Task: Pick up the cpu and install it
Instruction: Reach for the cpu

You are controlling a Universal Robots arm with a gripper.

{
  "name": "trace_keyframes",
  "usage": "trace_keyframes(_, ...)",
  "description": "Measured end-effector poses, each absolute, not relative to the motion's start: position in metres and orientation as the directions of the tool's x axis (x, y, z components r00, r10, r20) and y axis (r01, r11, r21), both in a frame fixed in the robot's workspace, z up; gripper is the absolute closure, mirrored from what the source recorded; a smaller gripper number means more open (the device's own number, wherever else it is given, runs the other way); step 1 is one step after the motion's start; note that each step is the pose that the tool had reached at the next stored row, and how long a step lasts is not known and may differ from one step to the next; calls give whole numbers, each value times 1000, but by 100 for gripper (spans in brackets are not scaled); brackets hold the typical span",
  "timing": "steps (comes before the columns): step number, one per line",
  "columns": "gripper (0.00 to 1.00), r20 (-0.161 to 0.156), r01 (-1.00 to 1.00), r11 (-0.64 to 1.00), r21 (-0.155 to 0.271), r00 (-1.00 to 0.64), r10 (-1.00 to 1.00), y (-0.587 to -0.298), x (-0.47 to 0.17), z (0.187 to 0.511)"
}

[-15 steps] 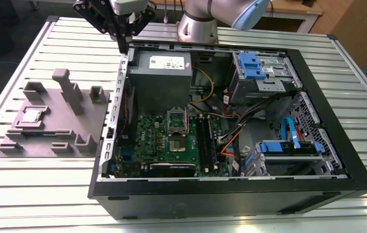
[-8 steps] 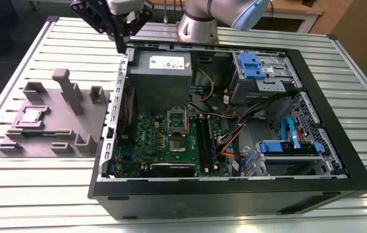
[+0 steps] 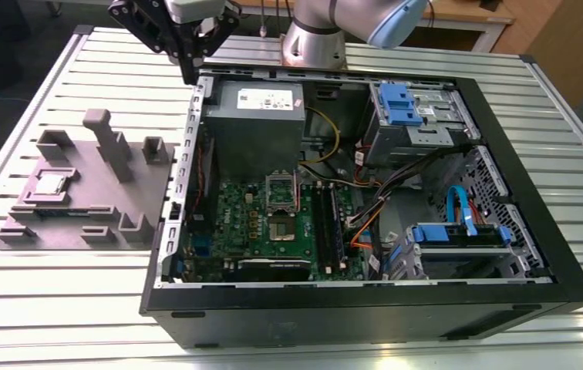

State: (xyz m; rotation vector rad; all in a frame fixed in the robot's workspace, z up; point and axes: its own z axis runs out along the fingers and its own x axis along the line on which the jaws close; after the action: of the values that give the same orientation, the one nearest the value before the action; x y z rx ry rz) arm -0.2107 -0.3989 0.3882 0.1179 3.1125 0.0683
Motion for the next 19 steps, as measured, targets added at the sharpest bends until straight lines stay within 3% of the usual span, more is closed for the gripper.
trace_keyframes(19, 90, -18, 75, 996, 44, -997, 76, -399, -224, 386)
